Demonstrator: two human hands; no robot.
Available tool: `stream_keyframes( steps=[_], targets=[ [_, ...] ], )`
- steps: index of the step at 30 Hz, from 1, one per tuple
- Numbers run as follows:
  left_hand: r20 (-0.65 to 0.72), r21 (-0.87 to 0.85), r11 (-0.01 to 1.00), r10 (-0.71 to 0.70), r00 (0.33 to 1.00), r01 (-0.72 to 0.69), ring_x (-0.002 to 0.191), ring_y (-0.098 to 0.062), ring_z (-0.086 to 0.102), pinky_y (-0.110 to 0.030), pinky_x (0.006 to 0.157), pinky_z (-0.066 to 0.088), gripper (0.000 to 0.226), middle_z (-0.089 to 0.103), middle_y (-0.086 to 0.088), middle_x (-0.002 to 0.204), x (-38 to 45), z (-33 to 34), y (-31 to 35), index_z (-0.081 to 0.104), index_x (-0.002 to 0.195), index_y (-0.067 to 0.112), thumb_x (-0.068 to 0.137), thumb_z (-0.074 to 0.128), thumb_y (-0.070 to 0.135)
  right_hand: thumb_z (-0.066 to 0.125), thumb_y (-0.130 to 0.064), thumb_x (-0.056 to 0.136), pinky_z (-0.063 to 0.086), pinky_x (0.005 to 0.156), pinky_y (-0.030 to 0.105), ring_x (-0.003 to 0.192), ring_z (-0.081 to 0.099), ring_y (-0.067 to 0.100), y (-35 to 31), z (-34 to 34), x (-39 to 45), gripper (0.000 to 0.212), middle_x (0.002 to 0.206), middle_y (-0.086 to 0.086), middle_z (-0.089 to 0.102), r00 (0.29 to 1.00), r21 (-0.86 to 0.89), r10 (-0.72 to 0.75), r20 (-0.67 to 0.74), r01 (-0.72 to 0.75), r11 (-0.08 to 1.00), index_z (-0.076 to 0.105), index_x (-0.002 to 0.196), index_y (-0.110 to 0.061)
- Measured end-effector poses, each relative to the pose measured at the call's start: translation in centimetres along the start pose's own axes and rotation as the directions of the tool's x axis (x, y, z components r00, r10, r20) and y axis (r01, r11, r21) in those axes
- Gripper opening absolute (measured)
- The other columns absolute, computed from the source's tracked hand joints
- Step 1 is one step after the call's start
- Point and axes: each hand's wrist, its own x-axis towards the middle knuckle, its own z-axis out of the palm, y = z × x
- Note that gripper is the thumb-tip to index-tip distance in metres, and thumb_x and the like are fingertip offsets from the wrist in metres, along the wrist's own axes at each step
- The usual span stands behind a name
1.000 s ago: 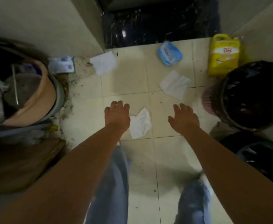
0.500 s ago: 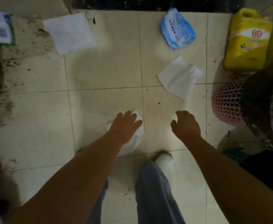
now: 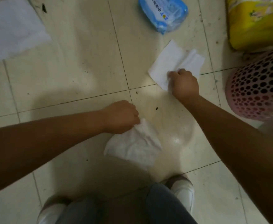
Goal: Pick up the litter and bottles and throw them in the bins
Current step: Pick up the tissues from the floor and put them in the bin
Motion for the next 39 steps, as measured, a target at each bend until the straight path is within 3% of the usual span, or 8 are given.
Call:
stream_keyframes(
  steps=[3,6,11,18,21,25,33,39],
  targets=[
    [-0.102,-0.303,0.925,-0.272,0.957,0.230,0.051,-0.027,0.068,-0.025,0.047,0.051,0.043,0.069,-0.013,0.055,0.7,-1.6,-0.9,0.073,0.063,0.003,0.069,0.036,0.024,0.042,-0.002,0.091,0.048,0.088,0.041,0.104,0.058,0.039,0.1,-0.4,-0.2,0.030,0.113,0.027,0.060,0.999,0.018,0.009,-0.045,-0.008,1.000,0.059,0.114,0.007],
    [-0.223,-0.483,0.782,-0.545,0.808,0.395,0.062,-0.033,0.065,-0.031,0.059,0.033,0.053,0.066,-0.027,0.064,1.7,-3.2,-0.9,0.066,0.069,-0.011,0.077,0.031,0.028,0.044,0.000,0.087,0.048,0.082,0.041,0.097,0.060,0.039,0.3,-1.3,-0.8,0.027,0.105,0.029,0.063,0.993,0.148,0.059,-0.098,-0.044,0.988,0.063,0.105,0.008],
    [-0.382,-0.649,0.652,-0.726,0.572,0.393,0.067,-0.022,0.045,-0.021,0.055,0.014,0.054,0.055,-0.029,0.070,5.6,-7.5,-0.8,0.056,0.071,-0.005,0.076,0.020,0.036,0.055,-0.002,0.087,0.035,0.062,0.026,0.078,0.061,0.030,2.5,-4.2,-3.5,0.016,0.090,0.029,0.069,0.948,0.617,0.267,-0.175,-0.105,0.780,0.065,0.096,0.006],
    [-0.228,-0.630,0.669,-0.645,0.730,0.395,0.100,-0.036,0.062,-0.038,0.085,0.047,0.036,0.066,-0.023,0.110,11.3,-17.7,6.8,0.052,0.128,0.006,0.095,0.040,0.009,0.045,0.006,0.088,0.038,0.067,0.020,0.077,0.053,0.016,7.6,-11.6,-13.0,0.023,0.085,0.018,0.067,0.810,0.904,0.586,-0.023,-0.233,0.358,0.065,0.099,0.008],
    [-0.169,-0.642,0.694,-0.544,0.822,0.327,0.101,-0.031,0.063,-0.024,0.082,0.041,0.038,0.069,-0.020,0.112,12.1,-22.1,12.8,0.064,0.113,-0.001,0.087,0.036,0.002,0.045,0.006,0.089,0.041,0.062,0.009,0.059,0.052,-0.001,9.6,-15.4,-20.0,0.022,0.063,-0.008,0.054,0.747,0.941,0.654,0.122,-0.296,0.163,0.066,0.096,0.008],
    [0.037,-0.642,0.654,-0.495,0.868,0.400,0.101,-0.028,0.061,-0.013,0.073,0.032,0.048,0.069,-0.019,0.113,13.1,-29.0,22.6,0.067,0.107,-0.004,0.078,0.033,0.014,0.052,-0.006,0.092,0.031,0.063,0.018,0.071,0.053,0.019,12.7,-20.9,-31.5,0.021,0.071,0.007,0.057,0.613,0.887,0.726,0.313,-0.462,0.007,0.066,0.090,0.009],
    [0.439,-0.560,0.650,-0.292,0.850,0.513,0.125,-0.028,0.049,-0.036,0.107,0.041,0.042,0.048,-0.012,0.141,18.3,-37.6,40.3,0.045,0.139,0.012,0.097,0.047,0.013,0.047,-0.007,0.093,0.046,0.088,0.032,0.111,0.058,0.034,22.8,-27.3,-48.3,0.031,0.124,0.019,0.063,0.449,0.645,0.718,0.532,-0.764,-0.001,0.059,0.121,-0.003],
    [0.584,-0.559,0.440,-0.393,0.710,0.703,0.133,-0.026,0.043,-0.036,0.110,0.035,0.042,0.043,-0.012,0.146,25.5,-34.3,47.0,0.044,0.139,0.012,0.098,0.045,0.009,0.044,-0.012,0.095,0.039,0.103,0.030,0.127,0.048,0.031,31.3,-23.9,-50.6,0.040,0.141,0.014,0.049,0.537,0.583,0.526,0.660,-0.807,0.094,0.046,0.135,-0.007]
  ],
)
